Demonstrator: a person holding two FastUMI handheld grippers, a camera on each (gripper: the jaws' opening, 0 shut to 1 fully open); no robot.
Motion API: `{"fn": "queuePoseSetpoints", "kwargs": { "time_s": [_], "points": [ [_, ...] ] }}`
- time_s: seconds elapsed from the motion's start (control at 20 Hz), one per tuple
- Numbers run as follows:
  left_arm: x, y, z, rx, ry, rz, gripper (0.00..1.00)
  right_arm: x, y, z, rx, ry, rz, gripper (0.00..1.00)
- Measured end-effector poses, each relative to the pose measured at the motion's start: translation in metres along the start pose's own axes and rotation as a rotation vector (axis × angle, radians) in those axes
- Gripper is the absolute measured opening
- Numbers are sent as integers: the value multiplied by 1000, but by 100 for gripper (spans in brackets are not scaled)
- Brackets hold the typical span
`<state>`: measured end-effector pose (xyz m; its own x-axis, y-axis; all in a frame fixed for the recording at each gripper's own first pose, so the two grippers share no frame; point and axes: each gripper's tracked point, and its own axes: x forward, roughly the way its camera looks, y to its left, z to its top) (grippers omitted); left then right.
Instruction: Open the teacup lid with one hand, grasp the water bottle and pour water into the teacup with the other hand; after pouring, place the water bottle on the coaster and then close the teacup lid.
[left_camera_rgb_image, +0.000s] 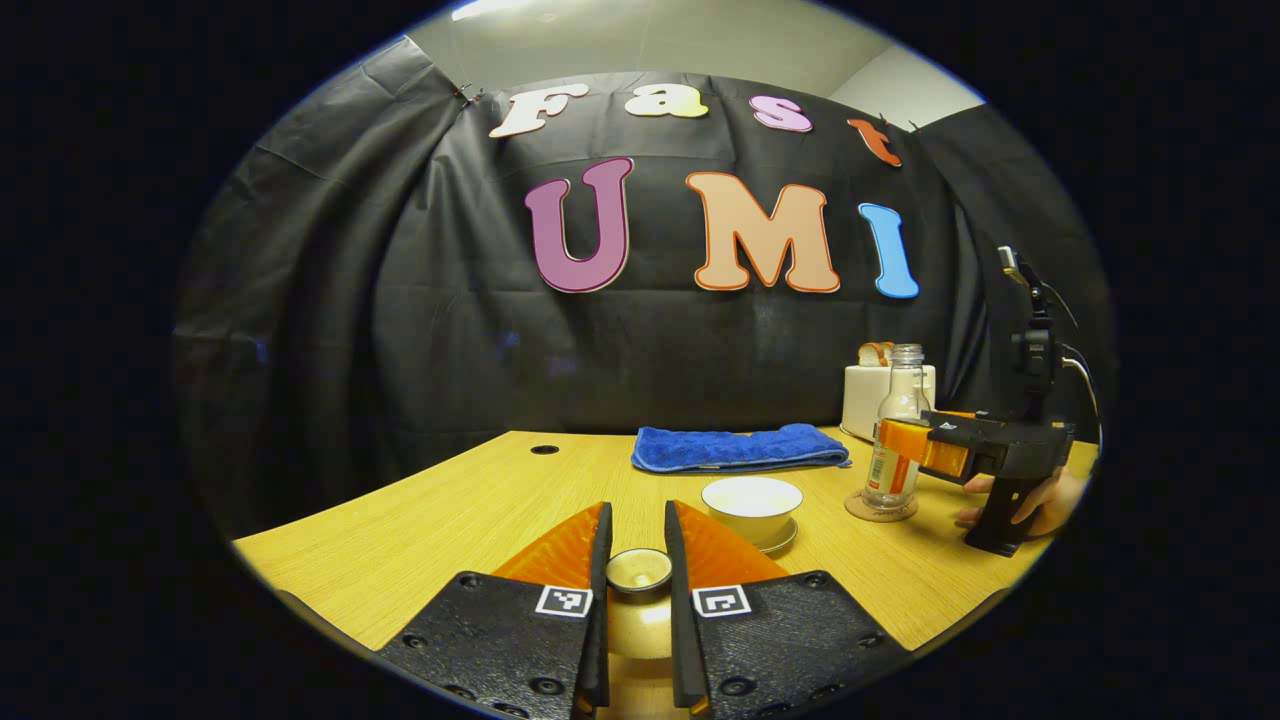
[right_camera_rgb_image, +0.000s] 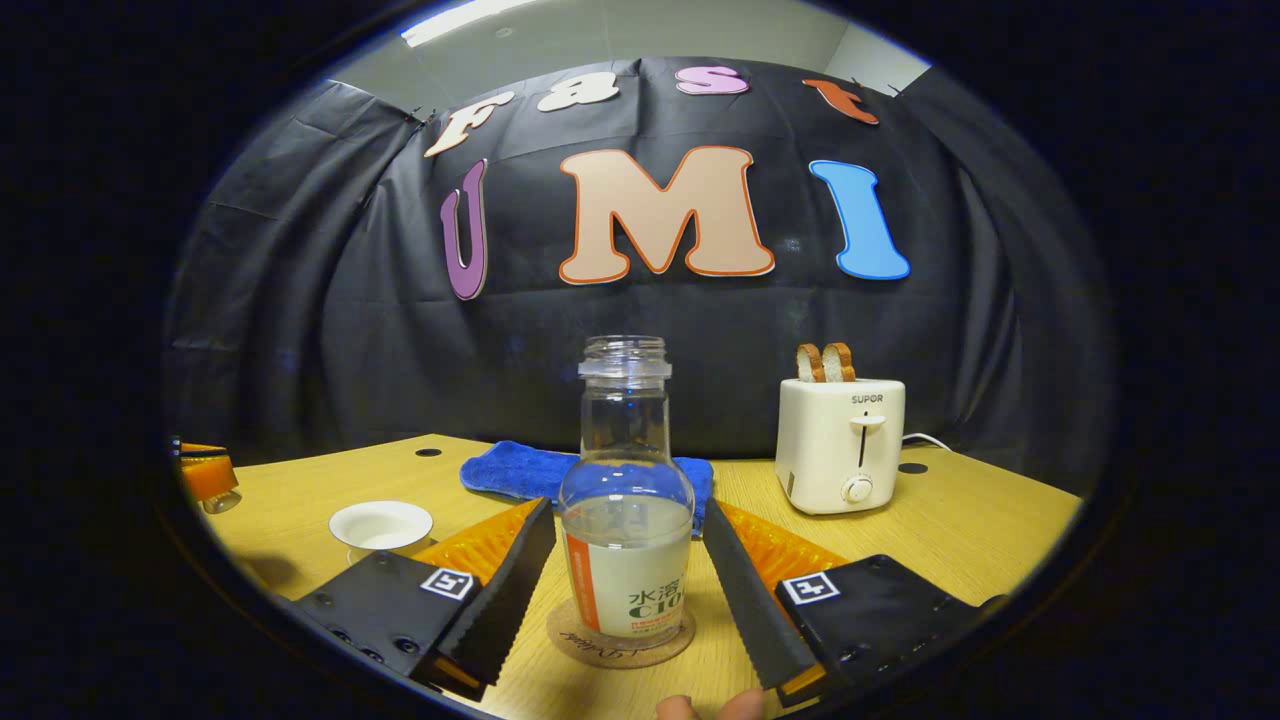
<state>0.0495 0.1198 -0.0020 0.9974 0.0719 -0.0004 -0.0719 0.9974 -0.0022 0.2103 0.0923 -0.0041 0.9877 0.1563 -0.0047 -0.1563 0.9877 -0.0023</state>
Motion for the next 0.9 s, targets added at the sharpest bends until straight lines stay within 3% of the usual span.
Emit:
{"fn": "queuePoseSetpoints", "kwargs": {
  "time_s": [0.05, 0.1, 0.35, 0.4, 0.9],
  "points": [
    [0, 0, 1, 0, 1, 2, 22, -3, 0, 0, 0, -3, -1, 88],
    [1, -1, 0, -1, 0, 4, 22, -6, 0, 1, 0, 0, -2, 100],
    [16, -9, -1, 1, 0, 6, 22, -26, -1, 0, 1, -5, 17, 87],
    [19, -11, 0, 0, 1, 6, 22, -31, -3, 1, 2, -4, 23, 95],
    [78, -40, 9, 3, -39, -22, 22, -81, -28, 6, 4, -7, 79, 95]
  ]
}}
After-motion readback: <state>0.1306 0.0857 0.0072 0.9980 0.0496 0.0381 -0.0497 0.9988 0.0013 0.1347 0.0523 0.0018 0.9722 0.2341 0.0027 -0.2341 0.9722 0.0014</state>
